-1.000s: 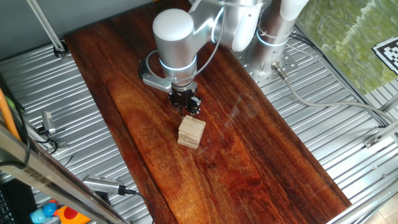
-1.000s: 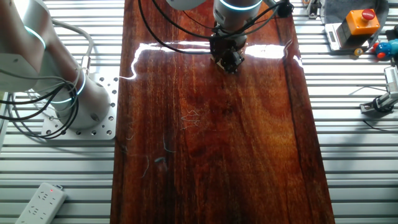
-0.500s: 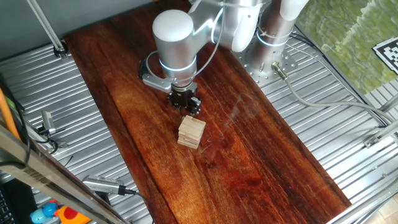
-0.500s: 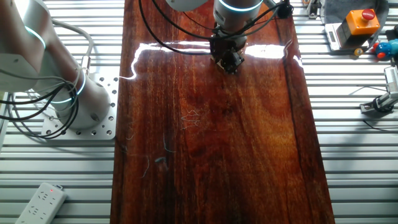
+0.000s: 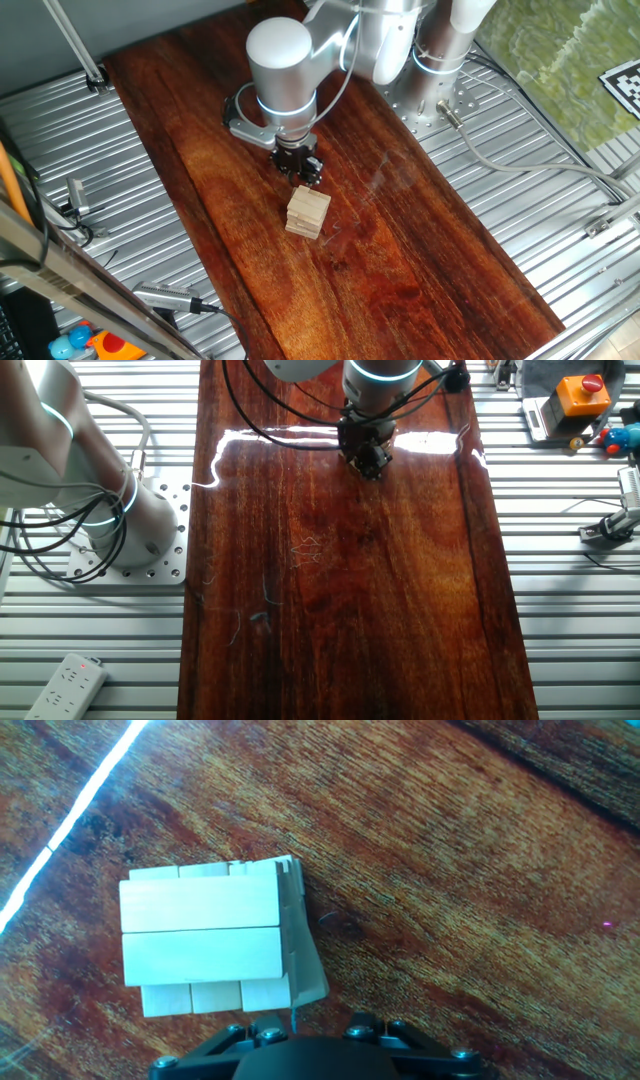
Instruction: Play Jenga
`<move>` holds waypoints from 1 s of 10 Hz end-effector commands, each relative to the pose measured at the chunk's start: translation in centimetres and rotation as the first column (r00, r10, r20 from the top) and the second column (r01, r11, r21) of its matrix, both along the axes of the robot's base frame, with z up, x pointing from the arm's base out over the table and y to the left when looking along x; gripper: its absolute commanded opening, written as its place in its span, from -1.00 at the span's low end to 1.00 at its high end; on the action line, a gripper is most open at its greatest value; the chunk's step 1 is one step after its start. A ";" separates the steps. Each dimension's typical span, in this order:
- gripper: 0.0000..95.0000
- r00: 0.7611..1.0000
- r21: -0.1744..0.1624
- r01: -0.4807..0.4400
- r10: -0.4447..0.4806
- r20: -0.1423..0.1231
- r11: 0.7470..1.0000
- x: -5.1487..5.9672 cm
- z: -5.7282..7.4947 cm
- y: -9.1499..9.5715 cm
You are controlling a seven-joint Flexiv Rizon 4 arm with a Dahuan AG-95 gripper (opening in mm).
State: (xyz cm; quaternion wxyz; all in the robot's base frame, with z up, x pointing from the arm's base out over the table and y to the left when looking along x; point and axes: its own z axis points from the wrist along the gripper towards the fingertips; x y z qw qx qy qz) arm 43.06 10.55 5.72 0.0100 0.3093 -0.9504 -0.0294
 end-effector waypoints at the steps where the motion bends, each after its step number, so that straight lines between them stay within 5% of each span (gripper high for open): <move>1: -0.20 1.000 -0.001 0.001 -0.001 0.000 1.000 0.0 0.0 0.0; 6: -0.20 1.000 -0.001 0.007 -0.007 0.001 1.000 0.1 0.0 0.0; 7: -0.60 1.000 -0.002 0.007 -0.007 0.001 1.000 0.1 -0.1 0.0; 9: -0.60 1.000 -0.004 0.009 -0.009 0.002 1.000 0.2 -0.1 0.0; 10: -0.20 1.000 -0.004 0.010 -0.010 0.002 1.000 0.2 -0.1 0.0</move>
